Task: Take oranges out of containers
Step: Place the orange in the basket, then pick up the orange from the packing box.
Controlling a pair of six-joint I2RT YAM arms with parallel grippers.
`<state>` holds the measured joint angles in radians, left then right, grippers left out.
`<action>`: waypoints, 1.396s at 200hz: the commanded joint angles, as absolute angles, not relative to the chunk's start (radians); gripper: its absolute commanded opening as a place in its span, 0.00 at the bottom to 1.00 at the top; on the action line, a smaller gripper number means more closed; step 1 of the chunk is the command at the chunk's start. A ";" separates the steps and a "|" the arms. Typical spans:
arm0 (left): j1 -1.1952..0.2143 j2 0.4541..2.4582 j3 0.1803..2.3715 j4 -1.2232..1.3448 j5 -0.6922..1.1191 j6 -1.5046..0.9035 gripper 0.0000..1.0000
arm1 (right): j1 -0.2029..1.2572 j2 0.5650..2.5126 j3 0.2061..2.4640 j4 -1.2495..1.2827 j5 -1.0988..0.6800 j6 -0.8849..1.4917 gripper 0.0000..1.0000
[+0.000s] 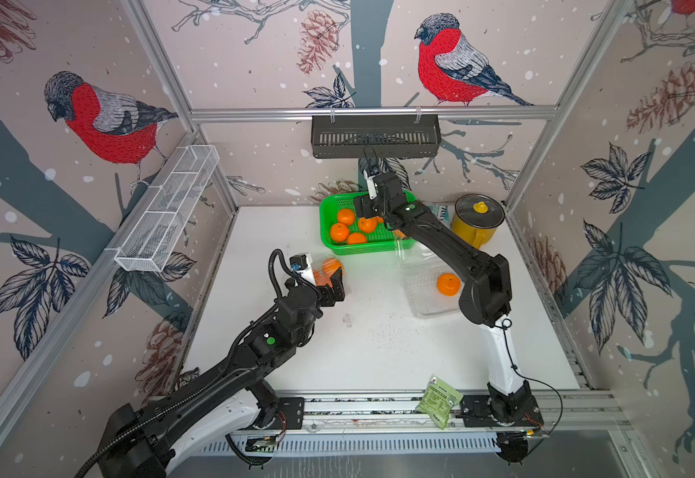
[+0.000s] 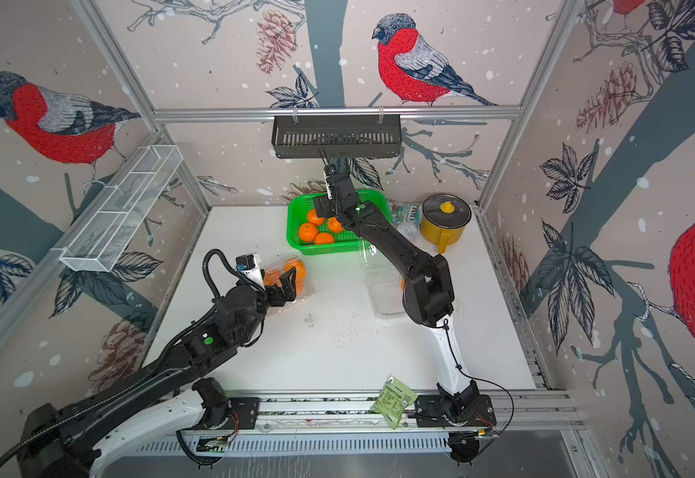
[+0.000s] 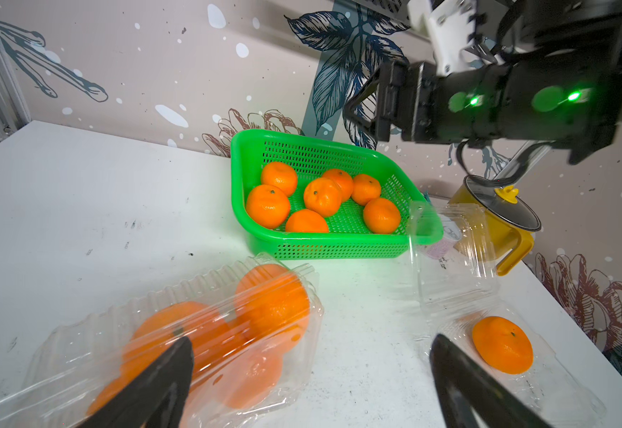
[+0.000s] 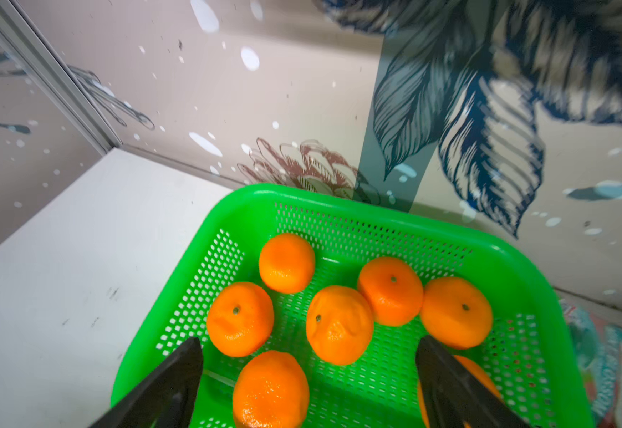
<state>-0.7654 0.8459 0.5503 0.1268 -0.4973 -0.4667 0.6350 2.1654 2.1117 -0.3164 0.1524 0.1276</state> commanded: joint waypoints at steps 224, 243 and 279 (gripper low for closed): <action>-0.765 0.870 0.592 0.164 -0.325 -0.465 0.98 | 0.481 1.315 0.826 -0.471 0.327 0.570 0.93; -0.765 0.869 0.590 0.166 -0.324 -0.467 0.98 | 0.459 1.362 0.815 -0.415 0.261 0.595 0.93; -0.765 0.845 0.586 0.153 -0.329 -0.478 0.98 | 0.456 1.430 0.830 -0.365 0.269 0.642 0.90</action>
